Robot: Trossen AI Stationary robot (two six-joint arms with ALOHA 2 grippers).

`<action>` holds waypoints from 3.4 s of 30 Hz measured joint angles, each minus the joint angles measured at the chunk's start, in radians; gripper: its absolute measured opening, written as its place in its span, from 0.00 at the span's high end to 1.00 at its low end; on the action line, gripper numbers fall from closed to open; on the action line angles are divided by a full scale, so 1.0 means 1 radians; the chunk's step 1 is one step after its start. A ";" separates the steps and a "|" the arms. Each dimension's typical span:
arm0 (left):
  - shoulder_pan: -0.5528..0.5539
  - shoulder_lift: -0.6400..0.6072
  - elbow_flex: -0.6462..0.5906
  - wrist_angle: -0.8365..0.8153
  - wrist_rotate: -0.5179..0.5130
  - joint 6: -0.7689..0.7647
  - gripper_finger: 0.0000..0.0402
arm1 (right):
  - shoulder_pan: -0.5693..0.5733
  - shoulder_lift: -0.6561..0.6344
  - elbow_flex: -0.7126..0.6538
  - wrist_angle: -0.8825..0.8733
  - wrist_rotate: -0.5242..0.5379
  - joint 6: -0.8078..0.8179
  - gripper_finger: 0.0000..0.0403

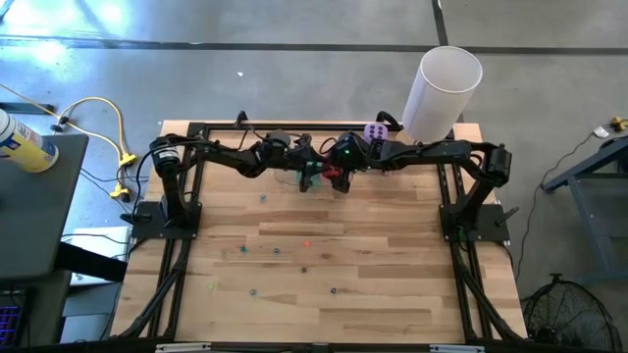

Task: Pick & Place Dice
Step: Put the large red dice into the transparent bin, then put the small light blue dice into the transparent bin

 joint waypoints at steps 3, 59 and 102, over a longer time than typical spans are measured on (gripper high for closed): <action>0.007 0.000 0.000 -0.003 0.036 -0.002 0.73 | 0.000 0.000 0.000 0.011 0.002 -0.002 0.03; 0.017 0.007 0.001 0.059 0.079 -0.121 0.73 | 0.070 -0.028 0.004 0.208 0.032 -0.055 0.03; -0.624 -0.500 -0.027 -1.243 -0.005 -0.103 0.73 | 1.219 -0.138 -0.389 0.114 0.982 1.002 0.03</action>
